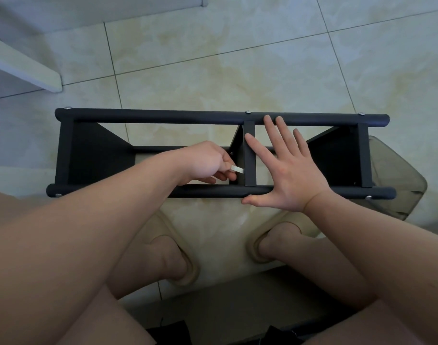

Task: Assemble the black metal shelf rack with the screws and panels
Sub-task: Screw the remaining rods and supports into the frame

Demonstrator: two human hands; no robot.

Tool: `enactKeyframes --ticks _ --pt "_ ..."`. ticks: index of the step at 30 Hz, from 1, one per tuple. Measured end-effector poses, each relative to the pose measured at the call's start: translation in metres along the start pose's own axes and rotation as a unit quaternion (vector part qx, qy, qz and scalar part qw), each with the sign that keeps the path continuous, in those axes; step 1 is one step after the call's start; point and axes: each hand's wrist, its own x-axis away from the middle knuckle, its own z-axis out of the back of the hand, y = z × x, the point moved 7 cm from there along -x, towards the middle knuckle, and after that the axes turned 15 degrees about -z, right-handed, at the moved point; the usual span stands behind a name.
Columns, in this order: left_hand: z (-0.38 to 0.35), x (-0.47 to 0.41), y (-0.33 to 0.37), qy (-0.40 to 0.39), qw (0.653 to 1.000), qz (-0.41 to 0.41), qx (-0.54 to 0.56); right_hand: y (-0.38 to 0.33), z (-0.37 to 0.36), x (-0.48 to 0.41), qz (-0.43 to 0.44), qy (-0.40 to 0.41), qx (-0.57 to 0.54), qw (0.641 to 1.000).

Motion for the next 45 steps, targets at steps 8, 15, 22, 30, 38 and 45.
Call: enactKeyframes --ticks 8,15,22,30,38,45 --pt "-0.001 0.006 0.001 -0.025 0.999 -0.022 -0.039 -0.001 0.002 0.001 0.001 0.007 -0.007 1.000" --pt "0.001 0.007 0.001 -0.029 0.994 -0.042 -0.094 -0.002 0.002 0.001 -0.002 0.000 -0.007 1.000" --pt "-0.002 0.008 -0.003 -0.042 0.992 -0.043 -0.112 -0.002 0.001 0.001 -0.005 -0.008 -0.009 1.000" --pt "0.014 0.001 0.014 -0.043 0.959 -0.057 -0.274 -0.001 0.002 0.001 -0.003 -0.004 -0.009 1.000" --pt "0.021 -0.005 0.020 0.015 0.980 -0.109 -0.166 -0.001 0.002 0.000 0.003 0.001 -0.012 1.000" --pt "0.010 -0.010 0.006 0.096 0.993 -0.038 0.049 0.000 0.001 -0.001 0.006 0.002 -0.014 1.000"
